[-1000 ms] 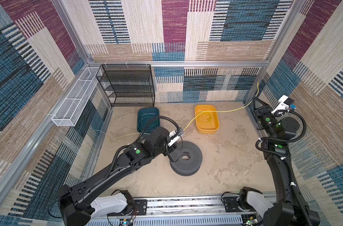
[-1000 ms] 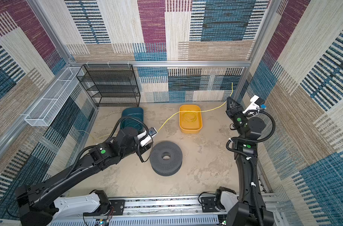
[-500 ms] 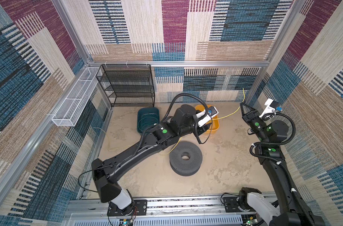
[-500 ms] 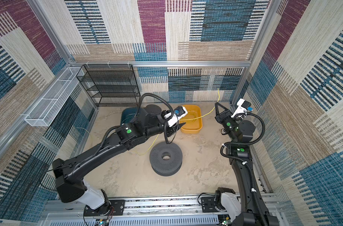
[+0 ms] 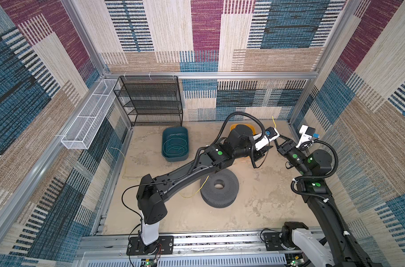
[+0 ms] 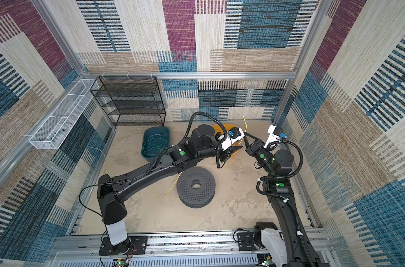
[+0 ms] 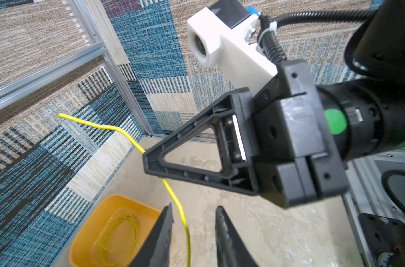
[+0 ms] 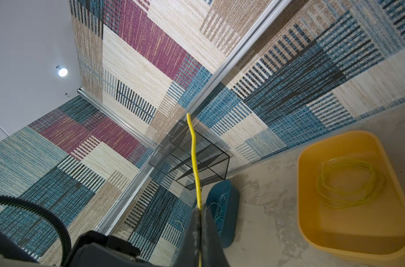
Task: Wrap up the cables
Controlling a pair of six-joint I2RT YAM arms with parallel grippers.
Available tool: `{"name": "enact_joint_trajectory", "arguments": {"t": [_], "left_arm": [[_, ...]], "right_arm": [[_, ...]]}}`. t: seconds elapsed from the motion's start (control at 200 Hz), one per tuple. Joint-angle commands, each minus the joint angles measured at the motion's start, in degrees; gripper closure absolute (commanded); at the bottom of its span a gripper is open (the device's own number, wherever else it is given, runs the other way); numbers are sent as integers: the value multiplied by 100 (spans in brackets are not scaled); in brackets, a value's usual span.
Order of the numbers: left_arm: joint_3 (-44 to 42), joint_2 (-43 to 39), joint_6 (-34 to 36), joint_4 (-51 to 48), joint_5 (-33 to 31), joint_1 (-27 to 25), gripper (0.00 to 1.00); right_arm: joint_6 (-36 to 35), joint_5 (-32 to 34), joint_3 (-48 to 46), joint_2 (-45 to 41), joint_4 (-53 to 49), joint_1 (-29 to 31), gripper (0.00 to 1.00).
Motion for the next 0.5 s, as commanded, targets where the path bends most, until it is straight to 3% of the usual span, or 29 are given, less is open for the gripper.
{"name": "enact_joint_trajectory", "arguments": {"t": [0.0,0.15,0.326,0.386,0.496], "left_arm": [[-68,18,-194,259,37,-12,70],[-231,0,-231,356,-170,-19,76],[-416,-87,-244,551,-402,-65,99],[-460,-105,-239,566,-419,-62,97],[-517,-106,-293,521,-466,-63,75]], "right_arm": [[136,-184,18,-6,252,84,100],[141,-187,-13,-29,253,178,100],[122,-169,-82,-73,217,243,100],[122,-165,-92,-80,210,250,100],[100,-152,-87,-102,192,263,100]]}}
